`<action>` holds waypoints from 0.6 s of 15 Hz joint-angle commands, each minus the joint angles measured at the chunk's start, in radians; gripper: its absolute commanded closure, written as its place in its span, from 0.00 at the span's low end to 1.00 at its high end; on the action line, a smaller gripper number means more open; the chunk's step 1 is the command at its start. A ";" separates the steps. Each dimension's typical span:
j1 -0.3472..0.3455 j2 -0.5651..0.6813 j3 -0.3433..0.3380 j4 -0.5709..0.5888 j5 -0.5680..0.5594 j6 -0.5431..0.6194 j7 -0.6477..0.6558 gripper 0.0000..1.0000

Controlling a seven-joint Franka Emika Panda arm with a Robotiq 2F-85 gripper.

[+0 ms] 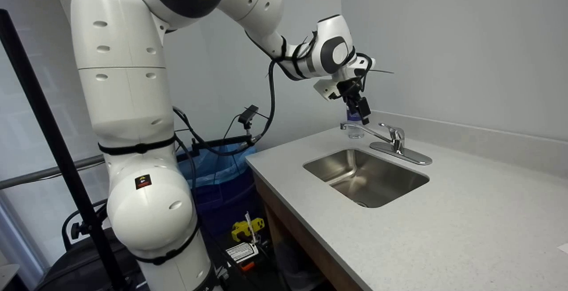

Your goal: Move the tap nozzle to the right

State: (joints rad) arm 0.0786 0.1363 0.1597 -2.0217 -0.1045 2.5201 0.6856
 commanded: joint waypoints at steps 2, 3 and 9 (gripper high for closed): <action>0.075 0.091 -0.040 0.123 0.000 -0.040 0.121 0.00; 0.086 0.103 -0.044 0.136 0.001 -0.045 0.137 0.00; 0.126 0.151 -0.060 0.162 0.002 -0.066 0.157 0.00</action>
State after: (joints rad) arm 0.1701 0.2592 0.1275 -1.9031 -0.1045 2.5042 0.8278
